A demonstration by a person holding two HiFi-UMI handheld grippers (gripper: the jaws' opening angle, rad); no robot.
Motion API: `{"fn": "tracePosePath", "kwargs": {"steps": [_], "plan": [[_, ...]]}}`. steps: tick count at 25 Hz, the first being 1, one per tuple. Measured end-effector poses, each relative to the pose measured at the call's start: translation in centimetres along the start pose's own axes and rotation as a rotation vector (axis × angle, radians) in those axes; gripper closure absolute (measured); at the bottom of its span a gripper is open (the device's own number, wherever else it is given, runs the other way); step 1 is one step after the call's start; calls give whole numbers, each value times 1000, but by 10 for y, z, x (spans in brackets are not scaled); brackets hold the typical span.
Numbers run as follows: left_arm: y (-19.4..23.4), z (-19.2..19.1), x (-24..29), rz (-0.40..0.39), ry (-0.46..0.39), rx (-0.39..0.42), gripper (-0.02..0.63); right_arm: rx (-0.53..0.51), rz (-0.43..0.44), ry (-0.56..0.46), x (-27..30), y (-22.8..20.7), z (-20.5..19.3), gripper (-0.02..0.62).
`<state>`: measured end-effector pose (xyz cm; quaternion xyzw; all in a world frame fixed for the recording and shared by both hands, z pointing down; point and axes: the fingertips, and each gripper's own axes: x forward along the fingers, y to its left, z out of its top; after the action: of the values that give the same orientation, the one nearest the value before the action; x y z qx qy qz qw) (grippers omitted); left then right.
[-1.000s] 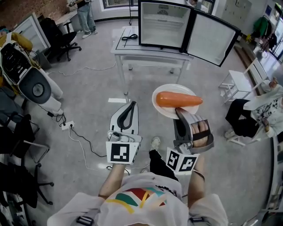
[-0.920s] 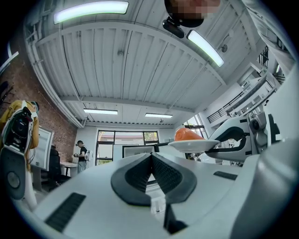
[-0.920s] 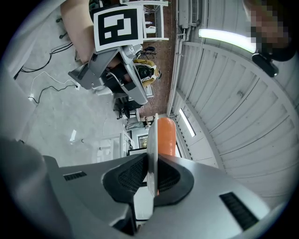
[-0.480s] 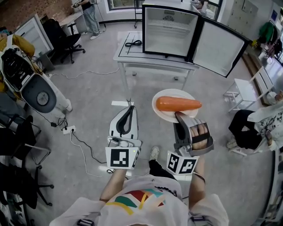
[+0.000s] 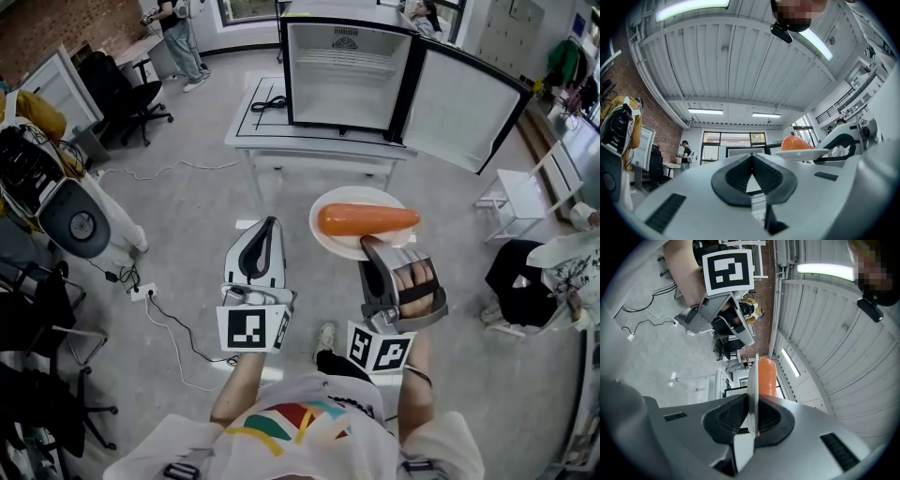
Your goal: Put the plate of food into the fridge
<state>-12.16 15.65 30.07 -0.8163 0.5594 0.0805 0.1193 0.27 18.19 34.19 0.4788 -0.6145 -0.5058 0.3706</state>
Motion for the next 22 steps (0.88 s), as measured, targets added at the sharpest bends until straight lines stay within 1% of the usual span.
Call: {"fn": "tracePosePath", "kwargs": {"steps": [5, 10, 15, 22], "plan": [[1, -14, 47, -5, 10, -7, 600, 4, 20, 6, 33, 1, -24, 565], [3, -33, 95, -23, -8, -5, 600, -1, 29, 15, 70, 6, -49, 565], [-6, -47, 143, -44, -25, 6, 600, -12, 25, 29, 106, 4, -78, 565], [4, -61, 187, -32, 4, 12, 600, -18, 37, 12, 149, 3, -97, 565]]}}
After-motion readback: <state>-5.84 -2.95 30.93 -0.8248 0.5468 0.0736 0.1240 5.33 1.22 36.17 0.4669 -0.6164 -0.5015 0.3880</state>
